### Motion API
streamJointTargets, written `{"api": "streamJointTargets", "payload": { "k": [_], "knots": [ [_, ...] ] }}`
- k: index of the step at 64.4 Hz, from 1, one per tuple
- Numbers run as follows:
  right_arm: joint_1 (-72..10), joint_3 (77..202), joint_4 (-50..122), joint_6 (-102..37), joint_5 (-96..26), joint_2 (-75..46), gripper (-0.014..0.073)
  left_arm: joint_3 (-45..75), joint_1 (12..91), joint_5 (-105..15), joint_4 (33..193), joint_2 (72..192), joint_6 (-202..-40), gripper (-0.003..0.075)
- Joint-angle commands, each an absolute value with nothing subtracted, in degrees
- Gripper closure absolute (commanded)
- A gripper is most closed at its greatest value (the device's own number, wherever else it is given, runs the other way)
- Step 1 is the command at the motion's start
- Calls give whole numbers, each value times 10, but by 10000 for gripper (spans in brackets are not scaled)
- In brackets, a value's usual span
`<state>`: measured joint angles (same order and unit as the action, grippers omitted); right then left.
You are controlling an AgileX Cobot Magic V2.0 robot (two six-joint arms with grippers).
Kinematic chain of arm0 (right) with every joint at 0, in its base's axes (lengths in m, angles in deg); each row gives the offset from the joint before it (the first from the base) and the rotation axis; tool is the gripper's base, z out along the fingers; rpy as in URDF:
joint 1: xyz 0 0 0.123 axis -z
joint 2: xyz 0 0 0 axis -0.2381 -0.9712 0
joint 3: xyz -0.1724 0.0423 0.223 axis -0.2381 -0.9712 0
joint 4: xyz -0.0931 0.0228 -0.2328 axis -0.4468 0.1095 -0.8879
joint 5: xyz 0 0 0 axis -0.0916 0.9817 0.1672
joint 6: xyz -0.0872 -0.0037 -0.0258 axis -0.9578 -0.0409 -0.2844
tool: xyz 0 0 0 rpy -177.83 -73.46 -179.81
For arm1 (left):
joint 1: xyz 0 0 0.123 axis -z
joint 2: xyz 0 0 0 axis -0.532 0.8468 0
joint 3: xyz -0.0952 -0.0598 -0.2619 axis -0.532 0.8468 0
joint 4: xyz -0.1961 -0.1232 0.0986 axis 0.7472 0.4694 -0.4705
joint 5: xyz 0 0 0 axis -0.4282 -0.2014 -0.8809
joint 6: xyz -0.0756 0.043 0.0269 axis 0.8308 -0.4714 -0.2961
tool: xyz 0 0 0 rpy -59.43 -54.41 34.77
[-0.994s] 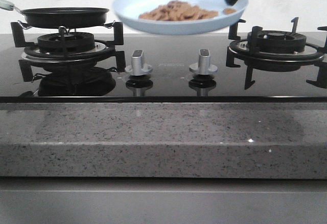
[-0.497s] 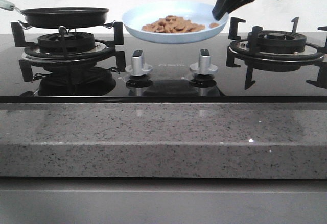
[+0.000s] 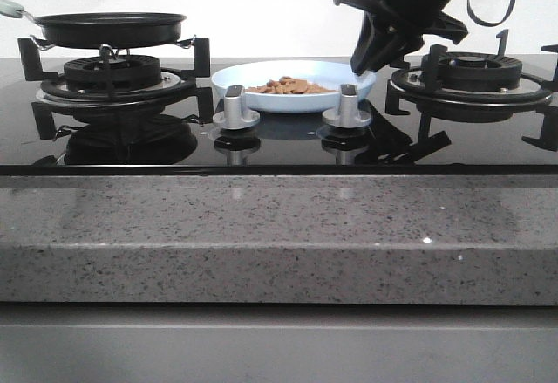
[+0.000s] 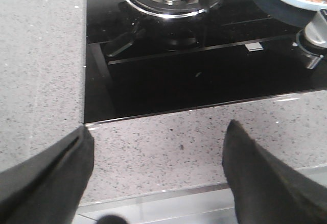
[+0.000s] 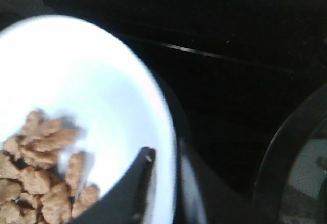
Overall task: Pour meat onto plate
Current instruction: 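Carry the plate with the right gripper back between the knobs and lower it, then open the right gripper and withdraw it upward from the plate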
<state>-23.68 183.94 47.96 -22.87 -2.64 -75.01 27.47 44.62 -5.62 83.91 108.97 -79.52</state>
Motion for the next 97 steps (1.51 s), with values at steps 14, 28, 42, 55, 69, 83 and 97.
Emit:
{"api": "streamJointTargets", "payload": {
  "k": [14,28,42,55,69,83,97],
  "knots": [
    [-234,1860,489,-233,-9,-673,211,261,450,-96,849,1091,-789,210],
    [-243,1794,466,-233,25,-573,211,261,450,-92,849,1091,-789,210],
    [-247,1601,433,-234,-35,-393,211,261,450,-92,849,1091,-789,210],
    [-247,1453,412,-234,-42,-232,211,261,450,-92,850,1091,-789,210],
    [-247,1320,412,-234,-32,-84,211,261,450,-92,850,1091,-789,210],
    [-247,1237,412,-233,25,32,211,261,450,-92,852,1091,-789,210],
    [-247,1183,412,-233,48,115,211,261,450,-92,856,1091,-789,217]
  ]
}}
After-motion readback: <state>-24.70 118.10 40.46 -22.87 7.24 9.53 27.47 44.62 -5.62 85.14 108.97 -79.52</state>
